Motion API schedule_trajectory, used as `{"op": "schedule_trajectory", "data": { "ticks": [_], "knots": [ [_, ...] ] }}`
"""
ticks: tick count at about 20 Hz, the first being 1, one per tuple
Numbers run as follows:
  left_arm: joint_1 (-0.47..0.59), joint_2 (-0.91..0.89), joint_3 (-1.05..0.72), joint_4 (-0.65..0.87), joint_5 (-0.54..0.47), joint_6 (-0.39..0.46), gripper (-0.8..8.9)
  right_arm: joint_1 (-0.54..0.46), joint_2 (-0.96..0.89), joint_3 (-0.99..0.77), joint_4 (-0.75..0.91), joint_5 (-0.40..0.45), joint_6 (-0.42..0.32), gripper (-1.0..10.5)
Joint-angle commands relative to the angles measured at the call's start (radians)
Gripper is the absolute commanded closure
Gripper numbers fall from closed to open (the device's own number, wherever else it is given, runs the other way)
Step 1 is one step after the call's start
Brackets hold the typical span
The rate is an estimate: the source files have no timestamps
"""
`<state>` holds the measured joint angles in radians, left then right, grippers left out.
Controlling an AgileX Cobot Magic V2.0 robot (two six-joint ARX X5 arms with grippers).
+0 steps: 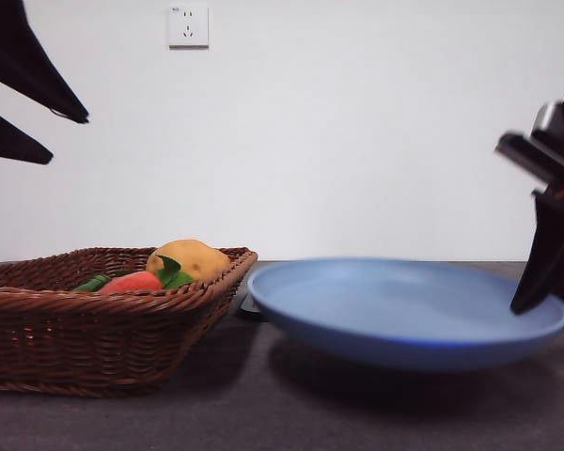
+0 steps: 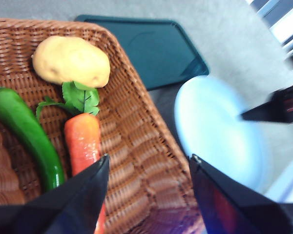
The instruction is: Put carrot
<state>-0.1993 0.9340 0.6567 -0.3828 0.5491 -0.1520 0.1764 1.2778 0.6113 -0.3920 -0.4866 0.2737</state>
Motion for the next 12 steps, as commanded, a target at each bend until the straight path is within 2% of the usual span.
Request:
{"op": "schedule_trajectory", "data": {
  "ticks": [1,7,12],
  "knots": [
    [-0.069,0.021,0.018,0.003,-0.112,0.049,5.12,0.001,-0.072,0.014,-0.061,0.0,0.005,9.4],
    [-0.225,0.182,0.035,-0.001,-0.365,0.116,5.12,0.001,-0.263,0.014,-0.18,0.045,-0.003,9.4],
    [-0.266,0.349,0.127,-0.001,-0.512,0.19,5.12,0.001,-0.337,0.014,-0.196,0.048,-0.002,9.4]
  ]
}}
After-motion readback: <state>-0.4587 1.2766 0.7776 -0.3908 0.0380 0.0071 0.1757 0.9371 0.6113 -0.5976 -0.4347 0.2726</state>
